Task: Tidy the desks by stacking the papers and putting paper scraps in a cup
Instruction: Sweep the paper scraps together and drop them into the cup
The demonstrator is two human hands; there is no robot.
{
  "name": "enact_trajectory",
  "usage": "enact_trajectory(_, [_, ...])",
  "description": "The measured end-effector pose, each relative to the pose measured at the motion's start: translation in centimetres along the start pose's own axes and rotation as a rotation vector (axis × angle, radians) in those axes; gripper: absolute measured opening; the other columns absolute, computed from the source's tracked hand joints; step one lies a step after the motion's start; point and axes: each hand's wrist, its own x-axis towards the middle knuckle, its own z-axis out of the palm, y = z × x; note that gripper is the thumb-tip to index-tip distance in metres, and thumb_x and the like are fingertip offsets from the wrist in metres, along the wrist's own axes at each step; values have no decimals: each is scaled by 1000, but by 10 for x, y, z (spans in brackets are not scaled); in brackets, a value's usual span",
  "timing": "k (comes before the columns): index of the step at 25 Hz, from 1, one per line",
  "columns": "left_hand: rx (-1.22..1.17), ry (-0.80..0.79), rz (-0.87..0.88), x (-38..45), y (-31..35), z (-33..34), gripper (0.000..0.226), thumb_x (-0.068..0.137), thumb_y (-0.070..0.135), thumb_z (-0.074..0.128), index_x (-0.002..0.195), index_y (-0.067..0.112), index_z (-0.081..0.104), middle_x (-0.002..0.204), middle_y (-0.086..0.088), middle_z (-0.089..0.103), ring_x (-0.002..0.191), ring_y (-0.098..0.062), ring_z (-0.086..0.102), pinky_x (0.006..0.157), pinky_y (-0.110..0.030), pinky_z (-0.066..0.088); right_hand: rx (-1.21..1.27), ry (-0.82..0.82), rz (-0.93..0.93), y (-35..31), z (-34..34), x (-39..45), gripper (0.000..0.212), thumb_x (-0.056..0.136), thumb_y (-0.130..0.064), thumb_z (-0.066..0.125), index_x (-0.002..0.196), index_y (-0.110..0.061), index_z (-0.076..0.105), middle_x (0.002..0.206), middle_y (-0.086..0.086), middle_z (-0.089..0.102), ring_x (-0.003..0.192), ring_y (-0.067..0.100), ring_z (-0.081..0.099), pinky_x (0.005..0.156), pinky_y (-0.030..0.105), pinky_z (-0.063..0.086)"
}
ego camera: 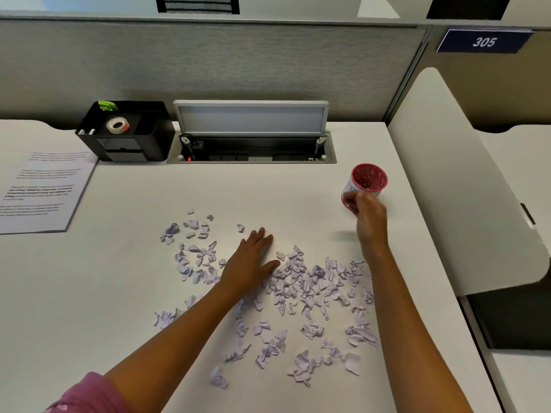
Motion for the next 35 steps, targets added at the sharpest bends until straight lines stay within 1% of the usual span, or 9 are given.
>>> enact_trajectory(3, [20, 174, 55, -9, 0, -5, 62, 92, 41, 62, 147, 22, 41, 159, 0, 29, 147, -19, 24, 120, -35, 19, -271, -22, 36, 27, 0, -42, 27, 101, -14, 44, 97, -20, 70, 105, -3, 70, 99, 9, 61, 86, 17, 45])
enact_trajectory(6, [36, 287, 30, -9, -10, -5, 65, 92, 41, 62, 147, 16, 39, 160, -7, 23, 149, -26, 18, 121, -41, 17, -554, 166, -8, 50, -15, -67, 19, 97, -12, 53, 111, -14, 65, 120, 5, 63, 112, 19, 56, 97, 29, 46])
enact_trajectory(8, [35, 199, -75, -3, -15, -4, 76, 93, 47, 57, 153, 12, 24, 163, -13, 9, 151, -29, 5, 121, -42, 5, -713, 224, 68, 62, -29, -72, 29, 96, -16, 57, 124, -10, 59, 135, 11, 55, 126, 29, 48, 106, 41, 41])
enact_trajectory(10, [46, 99, -127, 3, -14, -4, 81, 95, 51, 51, 155, 10, 15, 163, -17, 3, 151, -32, 0, 120, -42, -1, -792, 174, 173, 69, -36, -76, 42, 97, -21, 55, 137, -8, 50, 150, 15, 41, 141, 32, 33, 117, 46, 28])
enact_trajectory(14, [-30, -91, 20, 0, 8, -2, 75, 100, 48, 41, 155, 8, 10, 164, -12, 0, 151, -26, -4, 121, -38, 1, -757, 40, 202, 66, -22, -89, 50, 101, -25, 51, 146, -9, 40, 160, 14, 23, 148, 30, 20, 121, 47, 20])
enact_trajectory(21, [-124, -245, 226, -8, 42, 13, 71, 99, 33, 51, 157, 20, 11, 164, -4, 10, 150, -19, 14, 119, -31, 18, -761, -139, 128, 60, 17, -117, 53, 101, -28, 51, 149, -9, 37, 159, 11, 26, 147, 24, 26, 117, 31, 22])
enact_trajectory(29, [128, 12, 304, -29, 40, 32, 36, 104, 22, 44, 138, 17, 54, 154, -6, 39, 137, -23, 44, 109, -35, 40, -970, -211, 66, 53, 23, -121, 46, 101, -23, 53, 146, -18, 44, 153, 9, 37, 138, 25, 41, 109, 31, 35])
enact_trajectory(32, [192, 73, 311, -30, 42, 33, 24, 100, 16, 53, 119, 12, 67, 137, -10, 58, 114, -25, 64, 96, -33, 52, -1147, -155, -5, 49, 28, -121, 39, 100, -10, 50, 138, -17, 53, 142, 10, 49, 125, 25, 53, 98, 27, 44])
enact_trajectory(35, [195, 70, 324, -26, 39, 29, 15, 96, 10, 56, 92, 8, 71, 115, -11, 69, 99, -22, 69, 84, -31, 57, -1151, -110, -49, 52, 29, -117, 30, 98, -4, 52, 122, -14, 65, 122, 9, 63, 107, 22, 64, 84, 23, 48])
